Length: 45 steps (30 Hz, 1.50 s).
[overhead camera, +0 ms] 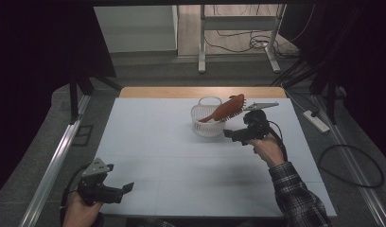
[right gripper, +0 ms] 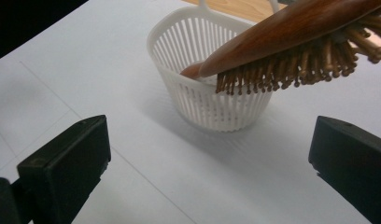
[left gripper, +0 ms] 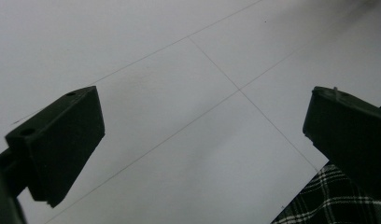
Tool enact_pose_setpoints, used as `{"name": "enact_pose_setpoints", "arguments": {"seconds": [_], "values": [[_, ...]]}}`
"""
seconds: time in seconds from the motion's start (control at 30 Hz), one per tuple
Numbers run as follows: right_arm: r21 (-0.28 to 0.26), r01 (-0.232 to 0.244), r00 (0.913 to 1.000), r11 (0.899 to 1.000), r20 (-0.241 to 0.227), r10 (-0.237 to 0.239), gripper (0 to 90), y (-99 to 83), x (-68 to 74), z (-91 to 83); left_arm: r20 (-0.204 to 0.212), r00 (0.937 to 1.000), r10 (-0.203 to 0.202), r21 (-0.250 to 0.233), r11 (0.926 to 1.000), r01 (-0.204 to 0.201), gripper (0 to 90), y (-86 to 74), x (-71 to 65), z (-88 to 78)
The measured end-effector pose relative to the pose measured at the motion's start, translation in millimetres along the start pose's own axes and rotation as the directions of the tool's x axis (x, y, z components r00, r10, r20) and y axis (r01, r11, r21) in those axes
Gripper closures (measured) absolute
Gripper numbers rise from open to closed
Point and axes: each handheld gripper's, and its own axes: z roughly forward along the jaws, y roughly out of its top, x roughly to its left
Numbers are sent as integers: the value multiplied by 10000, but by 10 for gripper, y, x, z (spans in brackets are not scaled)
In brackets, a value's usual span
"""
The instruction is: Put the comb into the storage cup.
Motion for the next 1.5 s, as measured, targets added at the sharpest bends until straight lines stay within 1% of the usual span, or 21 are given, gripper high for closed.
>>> {"name": "enact_pose_setpoints", "arguments": {"seconds": [0.23,0.43,0.83,1.33,1.5], "values": [[0,44,9996,10000,-280,-44,0,-54,16,-34,36,10000,47,55,10000,-47,0,3,-2,6],[-24,127,9985,9999,-536,-129,0,-110,39,-48,138,9999,-12,30,10000,11,0,0,6,6],[6,303,9967,9995,-753,-302,0,-212,90,-104,195,9998,-29,41,10000,29,0,0,12,7],[164,323,9973,9993,-663,-311,0,-400,85,-207,214,9998,-21,83,10000,19,0,2,11,13],[413,412,9976,9983,-579,-388,0,-478,88,-250,245,9997,-20,59,10000,19,0,1,13,11]]}}
